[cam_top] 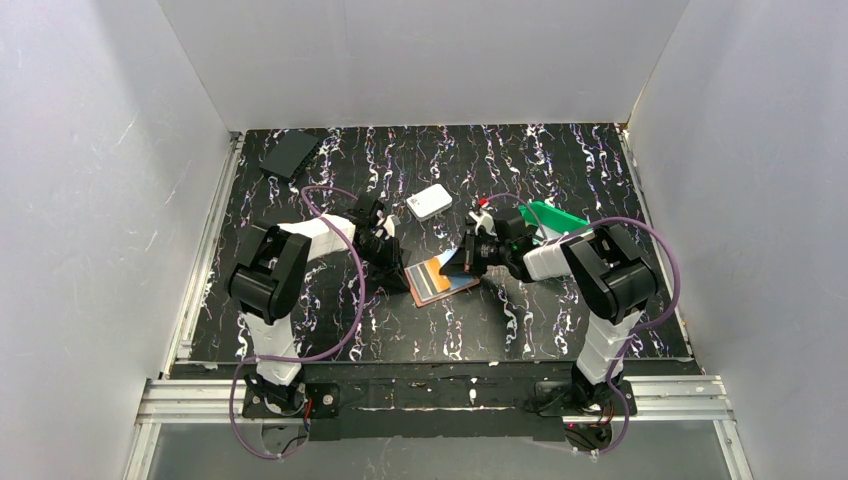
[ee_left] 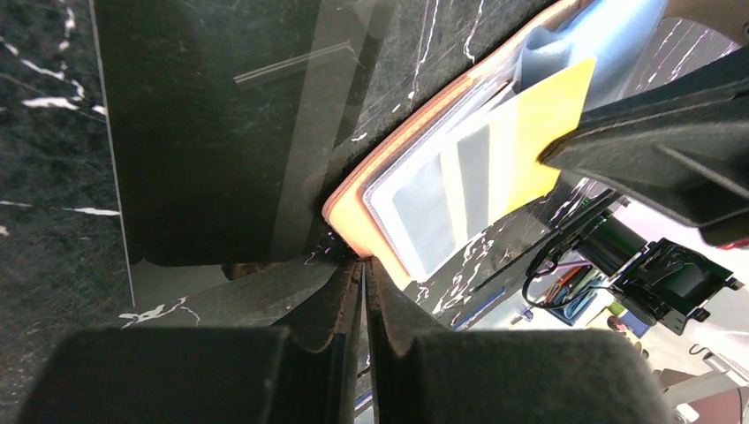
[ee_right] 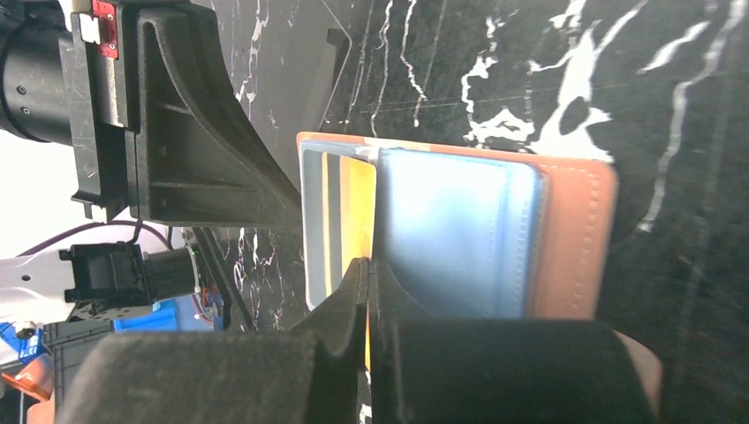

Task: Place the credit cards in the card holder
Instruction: Insert the credit card into the card holder, then close the card holder at the center of the board.

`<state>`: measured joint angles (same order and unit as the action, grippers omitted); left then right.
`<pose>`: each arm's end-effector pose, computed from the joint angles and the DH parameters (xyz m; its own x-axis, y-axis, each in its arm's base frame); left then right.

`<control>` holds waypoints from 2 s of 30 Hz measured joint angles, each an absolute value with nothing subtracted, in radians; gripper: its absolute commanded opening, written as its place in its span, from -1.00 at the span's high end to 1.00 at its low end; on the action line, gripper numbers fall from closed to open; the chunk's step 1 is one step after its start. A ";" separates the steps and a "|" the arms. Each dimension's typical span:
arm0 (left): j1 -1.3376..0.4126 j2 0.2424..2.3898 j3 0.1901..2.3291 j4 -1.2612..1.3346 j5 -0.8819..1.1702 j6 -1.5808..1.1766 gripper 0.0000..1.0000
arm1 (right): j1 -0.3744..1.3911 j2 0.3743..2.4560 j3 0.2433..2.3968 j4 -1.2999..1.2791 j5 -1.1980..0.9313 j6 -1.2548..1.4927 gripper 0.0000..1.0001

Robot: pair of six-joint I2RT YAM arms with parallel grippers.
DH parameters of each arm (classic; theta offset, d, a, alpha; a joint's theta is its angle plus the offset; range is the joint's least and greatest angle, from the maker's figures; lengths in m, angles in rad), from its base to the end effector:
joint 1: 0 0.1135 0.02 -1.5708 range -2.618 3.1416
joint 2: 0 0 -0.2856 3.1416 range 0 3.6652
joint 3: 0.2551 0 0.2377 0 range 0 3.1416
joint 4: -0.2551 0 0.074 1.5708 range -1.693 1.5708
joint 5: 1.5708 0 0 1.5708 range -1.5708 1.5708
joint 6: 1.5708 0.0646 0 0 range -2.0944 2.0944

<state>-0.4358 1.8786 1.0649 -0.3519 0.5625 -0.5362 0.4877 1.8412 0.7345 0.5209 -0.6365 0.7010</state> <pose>0.3107 -0.1827 0.1415 -0.9960 -0.0129 -0.0885 0.0452 0.7811 -0.6227 0.2981 0.2016 0.1403 -0.8985 0.1106 -0.4248 -0.3073 0.5326 0.7886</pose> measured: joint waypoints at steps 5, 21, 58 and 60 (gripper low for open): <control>-0.437 1.880 1.065 -0.348 0.566 -0.536 0.92 | 0.551 1.841 0.735 0.536 -0.590 0.721 0.97; -0.437 1.880 1.065 -0.347 0.573 -0.542 0.83 | 0.598 1.837 0.741 0.549 -0.503 0.792 0.36; -0.434 1.505 0.785 -0.238 0.569 -0.647 -0.03 | 0.772 1.644 0.946 -0.035 -0.142 0.270 0.34; -0.434 1.520 0.766 -0.170 0.570 -0.694 -0.08 | 0.767 1.662 0.949 -0.015 -0.147 0.284 0.40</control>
